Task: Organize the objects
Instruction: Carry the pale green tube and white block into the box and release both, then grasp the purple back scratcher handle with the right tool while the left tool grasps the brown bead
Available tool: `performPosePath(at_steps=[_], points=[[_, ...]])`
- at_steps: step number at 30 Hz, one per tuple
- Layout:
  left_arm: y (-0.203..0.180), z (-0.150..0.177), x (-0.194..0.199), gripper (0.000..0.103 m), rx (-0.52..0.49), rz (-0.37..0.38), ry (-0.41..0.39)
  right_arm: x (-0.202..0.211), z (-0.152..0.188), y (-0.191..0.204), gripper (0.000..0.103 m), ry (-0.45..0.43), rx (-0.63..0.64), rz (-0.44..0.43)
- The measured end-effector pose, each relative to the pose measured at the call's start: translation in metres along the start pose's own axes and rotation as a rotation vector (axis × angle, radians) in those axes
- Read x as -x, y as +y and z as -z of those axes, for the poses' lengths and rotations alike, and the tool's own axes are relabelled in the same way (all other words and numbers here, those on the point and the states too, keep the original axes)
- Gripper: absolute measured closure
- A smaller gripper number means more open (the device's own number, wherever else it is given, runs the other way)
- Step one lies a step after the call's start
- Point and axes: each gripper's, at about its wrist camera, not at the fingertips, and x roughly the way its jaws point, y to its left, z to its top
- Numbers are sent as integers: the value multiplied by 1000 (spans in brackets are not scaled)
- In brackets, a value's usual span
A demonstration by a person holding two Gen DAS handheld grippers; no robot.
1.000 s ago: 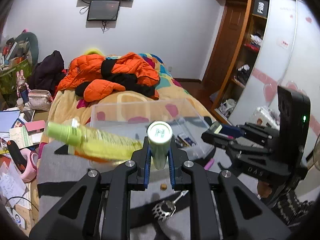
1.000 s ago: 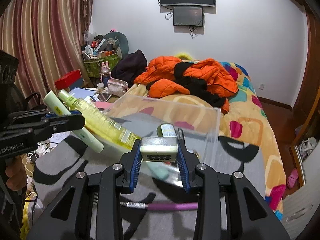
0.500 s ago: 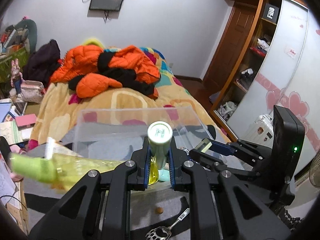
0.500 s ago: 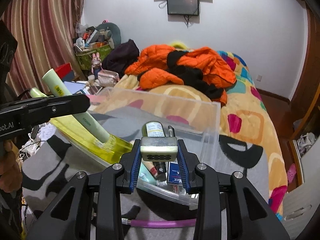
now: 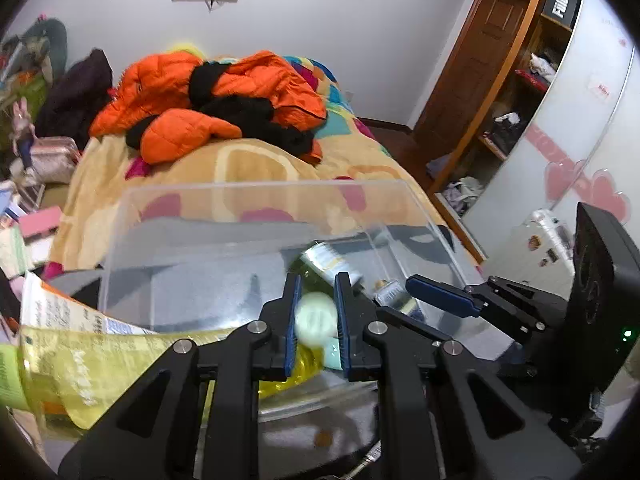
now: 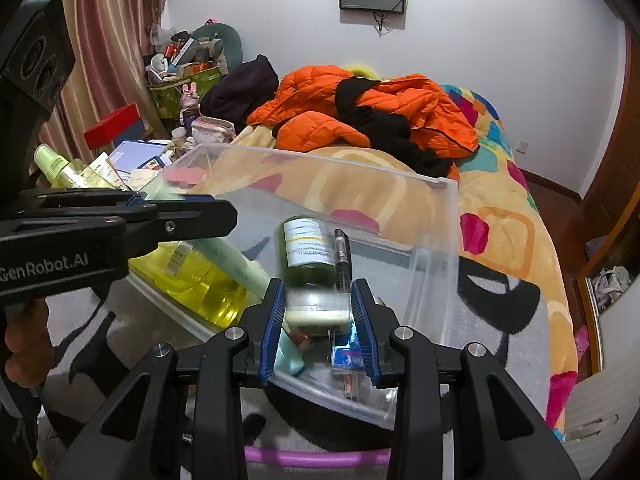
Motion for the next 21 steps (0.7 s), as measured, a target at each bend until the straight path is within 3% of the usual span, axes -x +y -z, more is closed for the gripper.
performPosePath(at_steps=[5, 11, 21], points=[[2, -2, 0, 88, -1, -5, 4, -1, -2, 3, 71, 6, 11, -2], [-4, -3, 13, 88, -29, -12, -18, 12, -1, 6, 62, -22, 30, 9], [-19, 14, 61, 56, -96, -48, -104, 61, 24, 5, 43, -63, 120, 44]])
